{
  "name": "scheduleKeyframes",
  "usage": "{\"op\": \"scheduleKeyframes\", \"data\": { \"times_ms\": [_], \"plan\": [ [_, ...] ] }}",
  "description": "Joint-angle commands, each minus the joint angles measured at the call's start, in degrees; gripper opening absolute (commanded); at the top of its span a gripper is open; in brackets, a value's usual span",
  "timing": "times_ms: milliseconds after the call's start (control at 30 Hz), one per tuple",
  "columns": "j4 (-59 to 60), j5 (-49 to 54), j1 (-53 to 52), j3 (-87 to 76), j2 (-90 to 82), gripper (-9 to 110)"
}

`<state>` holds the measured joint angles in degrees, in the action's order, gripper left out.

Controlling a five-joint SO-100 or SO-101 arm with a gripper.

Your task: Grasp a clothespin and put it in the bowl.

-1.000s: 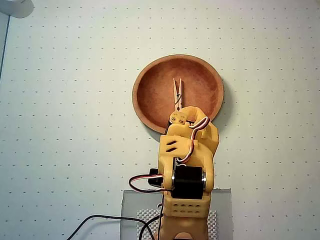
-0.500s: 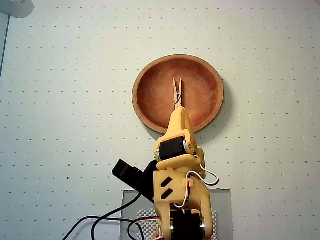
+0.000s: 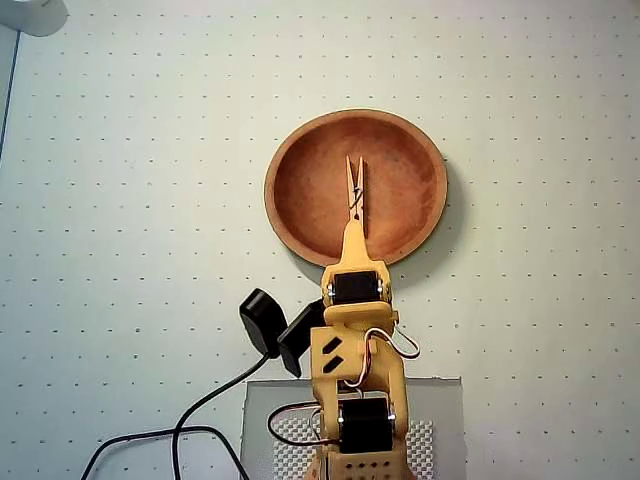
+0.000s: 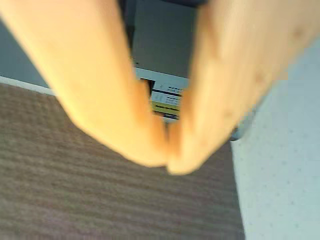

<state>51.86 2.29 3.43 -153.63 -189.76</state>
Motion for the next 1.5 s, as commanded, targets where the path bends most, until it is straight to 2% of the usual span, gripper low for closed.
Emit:
{"op": "scheduleKeyframes", "data": {
  "times_ms": [0, 567, 767, 1000, 1467],
  "plan": [
    [-4.31, -0.7, -0.26, -6.42, -3.34, -3],
    [-5.54, 0.0, -0.35, -25.31, -7.65, -3],
    [-4.57, 0.0, -2.9, -25.49, -7.38, -3],
    [5.19, 0.0, -3.52, -25.49, -7.73, -3],
    [4.83, -0.62, -2.64, -25.49, -7.73, -3]
  ]
}}
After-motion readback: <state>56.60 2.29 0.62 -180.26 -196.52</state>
